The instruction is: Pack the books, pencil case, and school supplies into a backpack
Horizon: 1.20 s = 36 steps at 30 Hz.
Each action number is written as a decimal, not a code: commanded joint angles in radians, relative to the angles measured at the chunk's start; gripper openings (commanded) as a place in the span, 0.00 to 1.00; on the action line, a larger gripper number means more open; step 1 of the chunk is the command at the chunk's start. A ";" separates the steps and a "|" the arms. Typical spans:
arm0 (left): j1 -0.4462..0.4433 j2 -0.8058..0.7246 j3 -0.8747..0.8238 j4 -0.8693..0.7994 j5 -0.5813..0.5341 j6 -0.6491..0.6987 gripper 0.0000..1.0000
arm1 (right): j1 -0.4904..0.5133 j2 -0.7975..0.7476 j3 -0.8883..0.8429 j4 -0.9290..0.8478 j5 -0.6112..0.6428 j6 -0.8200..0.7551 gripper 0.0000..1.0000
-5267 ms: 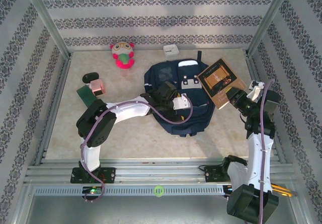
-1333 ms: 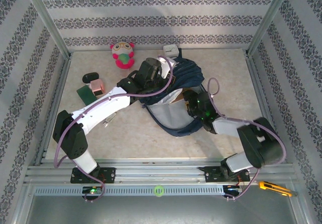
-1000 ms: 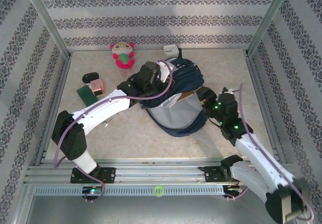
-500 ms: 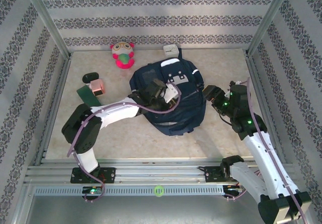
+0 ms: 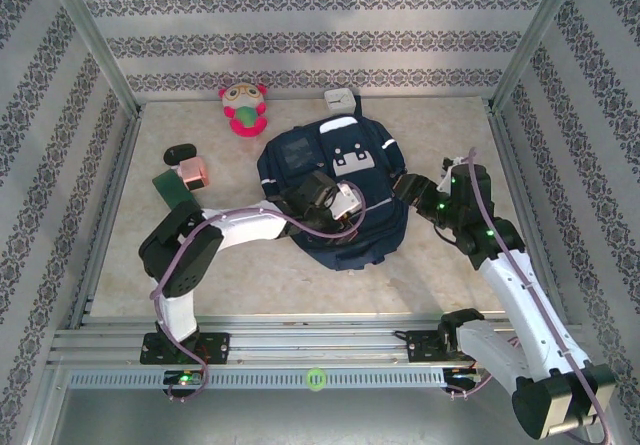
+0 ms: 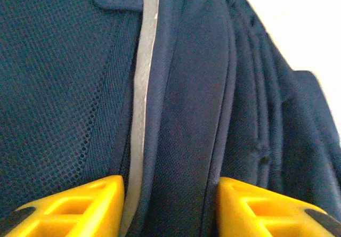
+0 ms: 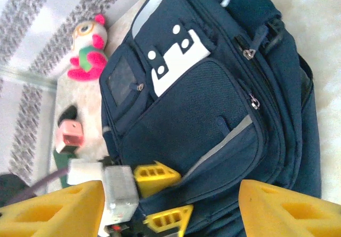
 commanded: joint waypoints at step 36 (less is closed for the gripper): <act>0.484 -0.549 -0.413 -0.047 -0.002 -0.523 0.79 | 0.582 0.642 0.125 0.084 0.357 -1.341 0.00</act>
